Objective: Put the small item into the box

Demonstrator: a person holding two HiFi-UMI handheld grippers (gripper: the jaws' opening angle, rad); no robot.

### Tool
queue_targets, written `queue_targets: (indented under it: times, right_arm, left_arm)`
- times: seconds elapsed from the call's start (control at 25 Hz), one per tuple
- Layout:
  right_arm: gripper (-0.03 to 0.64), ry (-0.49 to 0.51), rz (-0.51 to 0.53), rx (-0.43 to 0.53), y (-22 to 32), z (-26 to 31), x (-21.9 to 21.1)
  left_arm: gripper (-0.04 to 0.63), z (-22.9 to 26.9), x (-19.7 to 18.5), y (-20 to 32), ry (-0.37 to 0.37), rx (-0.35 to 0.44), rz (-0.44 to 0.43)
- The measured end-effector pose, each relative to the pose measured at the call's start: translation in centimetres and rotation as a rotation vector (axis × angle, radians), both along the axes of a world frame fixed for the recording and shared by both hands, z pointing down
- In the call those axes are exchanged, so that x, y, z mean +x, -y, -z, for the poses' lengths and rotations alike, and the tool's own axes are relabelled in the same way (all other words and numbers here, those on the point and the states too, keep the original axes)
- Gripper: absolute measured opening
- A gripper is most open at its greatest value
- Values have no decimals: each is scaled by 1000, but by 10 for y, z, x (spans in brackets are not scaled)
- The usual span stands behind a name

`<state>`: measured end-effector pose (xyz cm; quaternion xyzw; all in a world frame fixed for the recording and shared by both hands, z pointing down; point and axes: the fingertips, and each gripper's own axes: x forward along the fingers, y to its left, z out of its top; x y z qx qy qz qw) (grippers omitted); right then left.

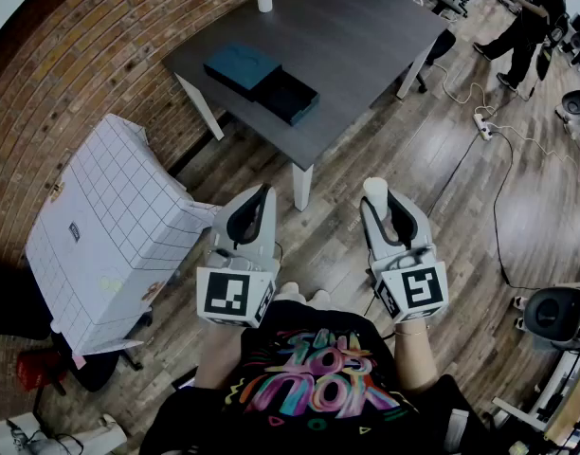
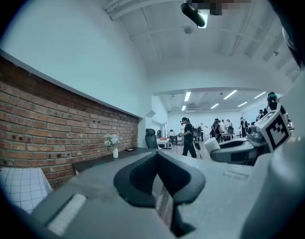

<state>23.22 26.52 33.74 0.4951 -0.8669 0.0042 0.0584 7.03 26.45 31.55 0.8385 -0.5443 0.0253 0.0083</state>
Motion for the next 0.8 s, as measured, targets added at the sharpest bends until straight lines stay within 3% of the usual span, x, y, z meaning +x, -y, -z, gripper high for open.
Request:
queue_targets:
  times: [0.44,0.8]
  right_arm:
    - [133,28,6,12,-13,4,17]
    - [133,26,65,-5,-30,-7,6]
  left_arm:
    - [2,5,5,-20,10,8,41]
    - [2,-3,-6,-45,12,-4,100]
